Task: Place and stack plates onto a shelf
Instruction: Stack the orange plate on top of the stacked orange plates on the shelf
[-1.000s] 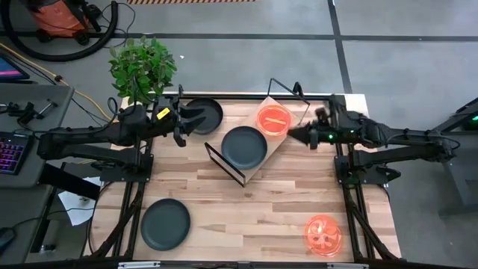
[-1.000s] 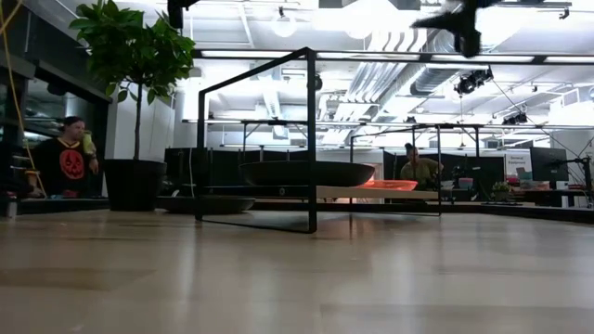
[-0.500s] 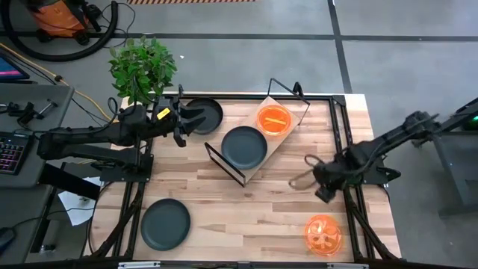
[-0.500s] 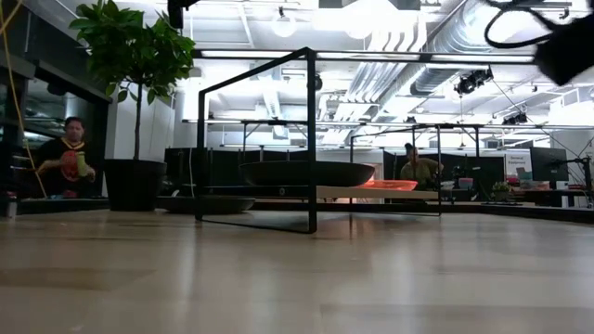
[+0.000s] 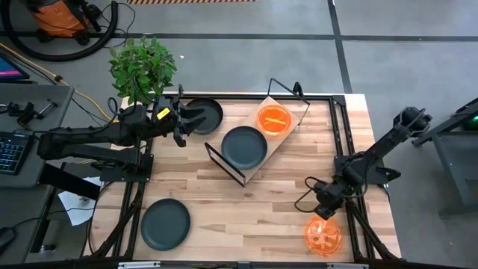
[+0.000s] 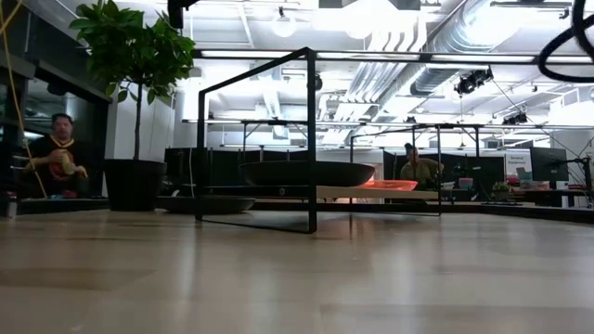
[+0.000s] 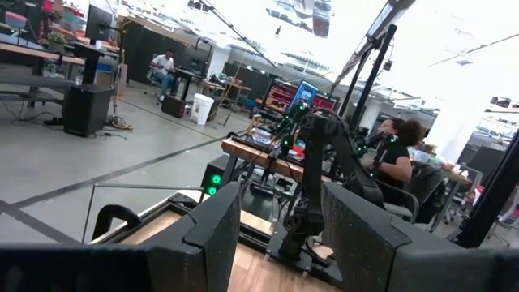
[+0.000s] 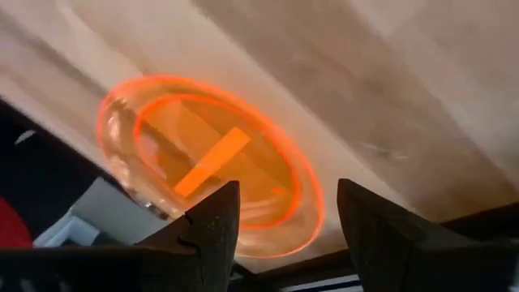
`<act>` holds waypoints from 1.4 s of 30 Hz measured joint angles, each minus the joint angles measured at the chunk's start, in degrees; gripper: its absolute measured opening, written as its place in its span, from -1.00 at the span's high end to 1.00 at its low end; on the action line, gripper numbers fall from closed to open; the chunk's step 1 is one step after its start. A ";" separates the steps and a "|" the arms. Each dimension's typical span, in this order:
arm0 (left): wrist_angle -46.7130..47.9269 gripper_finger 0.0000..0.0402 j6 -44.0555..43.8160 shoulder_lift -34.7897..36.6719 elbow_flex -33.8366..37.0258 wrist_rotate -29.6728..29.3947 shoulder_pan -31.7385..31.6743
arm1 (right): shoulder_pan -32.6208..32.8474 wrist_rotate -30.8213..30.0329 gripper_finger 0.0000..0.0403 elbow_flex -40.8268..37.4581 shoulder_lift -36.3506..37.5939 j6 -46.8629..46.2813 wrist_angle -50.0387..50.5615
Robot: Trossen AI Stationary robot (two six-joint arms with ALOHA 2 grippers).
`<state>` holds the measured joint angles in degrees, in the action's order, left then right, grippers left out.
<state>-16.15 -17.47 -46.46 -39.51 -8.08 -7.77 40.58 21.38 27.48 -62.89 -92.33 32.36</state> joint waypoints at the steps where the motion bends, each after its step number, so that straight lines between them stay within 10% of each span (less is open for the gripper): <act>1: 0.00 0.19 0.00 0.00 0.00 0.00 -0.01 | 0.58 0.07 0.06 -0.54 -0.08 -0.22 -1.26; 22: 0.01 0.19 0.07 0.00 0.02 0.00 -0.04 | 7.06 -0.44 0.09 -2.70 -13.23 -4.53 -15.60; 31: 0.01 0.19 0.11 0.00 0.02 0.00 -0.07 | 7.12 -0.71 0.90 -2.90 -13.49 -5.04 -14.70; 42: 0.01 0.19 0.13 0.00 0.02 -0.02 -0.09 | 7.02 -7.23 1.00 -4.25 -13.73 -1.85 -37.41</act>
<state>-16.14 -17.34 -46.46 -39.48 -8.10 -7.86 47.60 14.15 23.22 -76.62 -94.18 -5.05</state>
